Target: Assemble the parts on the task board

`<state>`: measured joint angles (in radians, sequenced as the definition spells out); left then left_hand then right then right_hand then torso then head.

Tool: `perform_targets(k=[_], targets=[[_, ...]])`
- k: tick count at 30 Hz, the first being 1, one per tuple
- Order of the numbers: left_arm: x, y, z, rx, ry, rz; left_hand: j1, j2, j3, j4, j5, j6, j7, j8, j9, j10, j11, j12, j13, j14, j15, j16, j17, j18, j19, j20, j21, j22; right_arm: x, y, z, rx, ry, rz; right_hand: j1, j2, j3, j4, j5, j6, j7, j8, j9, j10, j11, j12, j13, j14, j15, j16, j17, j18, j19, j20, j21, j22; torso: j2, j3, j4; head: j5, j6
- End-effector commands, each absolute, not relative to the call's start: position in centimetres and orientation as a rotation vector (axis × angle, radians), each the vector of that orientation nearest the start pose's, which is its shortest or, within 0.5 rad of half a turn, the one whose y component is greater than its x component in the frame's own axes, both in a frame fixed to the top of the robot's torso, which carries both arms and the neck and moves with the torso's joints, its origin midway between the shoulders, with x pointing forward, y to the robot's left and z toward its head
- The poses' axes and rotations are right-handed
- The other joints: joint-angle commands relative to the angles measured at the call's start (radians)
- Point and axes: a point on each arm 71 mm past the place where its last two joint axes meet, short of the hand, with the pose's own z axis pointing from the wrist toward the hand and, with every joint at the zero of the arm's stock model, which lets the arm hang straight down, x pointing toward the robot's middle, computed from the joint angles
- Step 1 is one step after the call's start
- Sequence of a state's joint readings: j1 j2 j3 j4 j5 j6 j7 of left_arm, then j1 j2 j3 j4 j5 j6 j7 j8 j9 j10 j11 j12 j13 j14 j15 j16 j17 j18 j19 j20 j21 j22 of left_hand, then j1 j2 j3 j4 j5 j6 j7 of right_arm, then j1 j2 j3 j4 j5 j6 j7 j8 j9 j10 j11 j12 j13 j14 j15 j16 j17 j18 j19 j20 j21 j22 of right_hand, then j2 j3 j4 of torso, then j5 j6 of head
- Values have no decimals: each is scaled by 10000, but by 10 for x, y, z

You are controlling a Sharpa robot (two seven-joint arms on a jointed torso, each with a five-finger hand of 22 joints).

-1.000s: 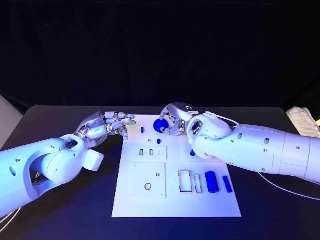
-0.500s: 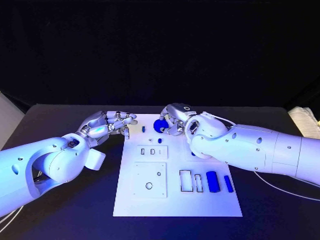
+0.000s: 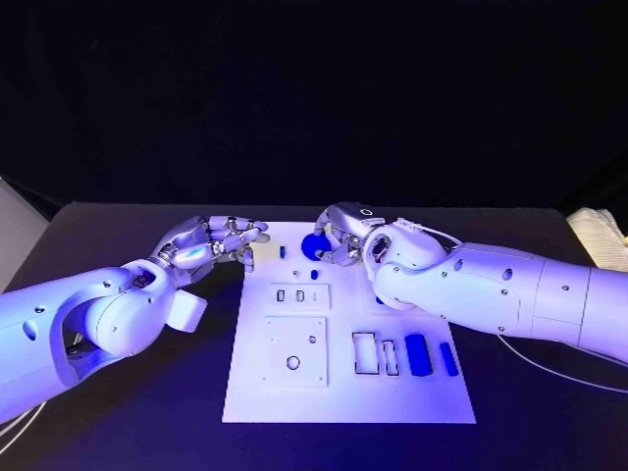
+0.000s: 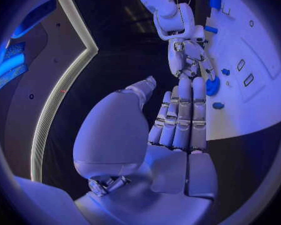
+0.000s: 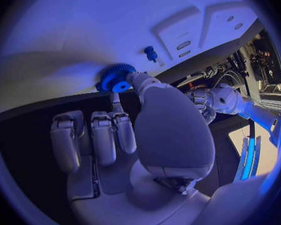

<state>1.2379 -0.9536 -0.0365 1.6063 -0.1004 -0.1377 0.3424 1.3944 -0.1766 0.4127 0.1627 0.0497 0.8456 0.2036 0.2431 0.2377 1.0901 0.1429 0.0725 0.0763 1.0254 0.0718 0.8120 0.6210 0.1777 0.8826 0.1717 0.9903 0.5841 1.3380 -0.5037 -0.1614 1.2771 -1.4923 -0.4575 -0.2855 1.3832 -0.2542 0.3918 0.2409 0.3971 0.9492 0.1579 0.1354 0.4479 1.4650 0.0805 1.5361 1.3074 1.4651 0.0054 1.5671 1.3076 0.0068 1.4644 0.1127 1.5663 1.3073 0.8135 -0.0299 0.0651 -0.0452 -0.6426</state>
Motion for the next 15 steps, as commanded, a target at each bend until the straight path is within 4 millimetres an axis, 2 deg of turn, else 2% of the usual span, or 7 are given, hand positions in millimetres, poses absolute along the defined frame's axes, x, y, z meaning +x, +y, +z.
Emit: perform_targets(k=[1,6,8,10,11,15], targets=[[473,225,-152,-9438,15447,-16650,-76,29,2,18,-3,-31,28,-55,17,-68,16,-11,-11,62,21,-64,-13,65,-48,-10,66,7,533,-103,-162,-1899,15329,5274,-97,2,43,0,-31,56,-29,35,15,753,-84,34,2340,1057,-51,37,2632,-68,1064,-82,45,2635,-4,-3,7,-18,12],[473,225,-152,-9441,15449,-16643,-76,29,2,18,-3,-31,28,-55,17,-68,16,-11,-11,62,21,-64,-13,65,-48,-10,66,7,535,-102,-162,-1808,15288,5272,-252,-24,103,-16,-204,-225,53,-123,-48,706,-18,-15,2296,1057,-5,37,2632,-68,1064,-58,45,2635,5,1,19,-12,19],[473,225,-152,-9444,15449,-16635,-76,29,2,18,-3,-31,28,-55,17,-68,16,-11,-11,62,21,-64,-13,65,-48,-10,66,7,536,-103,-162,-1750,15354,5302,-474,-21,20,27,-715,-414,110,-240,-85,676,42,-45,2269,1057,51,37,2632,-68,1064,-10,45,2635,2,-3,18,-11,19],[473,225,-152,-9447,15449,-16628,-76,29,2,18,-3,-31,28,-55,17,-68,16,-11,-11,62,21,-64,-13,65,-48,-10,66,7,537,-103,-163,-1706,15460,5348,-741,7,-179,155,-974,-661,173,-399,-136,644,100,-76,2241,1057,102,37,2632,-68,1064,33,45,2635,-3,-8,7,-7,18],[473,225,-152,-9449,15448,-16624,-76,29,2,18,-3,-31,28,-55,17,-68,16,-11,-11,62,21,-64,-13,65,-48,-10,66,7,537,-103,-164,-1697,15542,5386,-1275,234,-655,428,-1057,-768,239,-516,-157,623,155,-93,2226,1057,159,37,2632,-68,1064,94,45,2635,-1,-9,6,-6,17],[473,225,-152,-9454,15449,-16614,-76,29,2,18,-3,-31,28,-55,17,-68,16,-11,-11,62,21,-64,-13,65,-48,-10,66,7,537,-102,-165,-1728,15769,5486,-1832,502,-1290,494,-1051,-710,230,-557,-143,615,173,-96,2224,1057,179,37,2632,-68,1064,128,45,2635,0,-8,5,-3,2]])
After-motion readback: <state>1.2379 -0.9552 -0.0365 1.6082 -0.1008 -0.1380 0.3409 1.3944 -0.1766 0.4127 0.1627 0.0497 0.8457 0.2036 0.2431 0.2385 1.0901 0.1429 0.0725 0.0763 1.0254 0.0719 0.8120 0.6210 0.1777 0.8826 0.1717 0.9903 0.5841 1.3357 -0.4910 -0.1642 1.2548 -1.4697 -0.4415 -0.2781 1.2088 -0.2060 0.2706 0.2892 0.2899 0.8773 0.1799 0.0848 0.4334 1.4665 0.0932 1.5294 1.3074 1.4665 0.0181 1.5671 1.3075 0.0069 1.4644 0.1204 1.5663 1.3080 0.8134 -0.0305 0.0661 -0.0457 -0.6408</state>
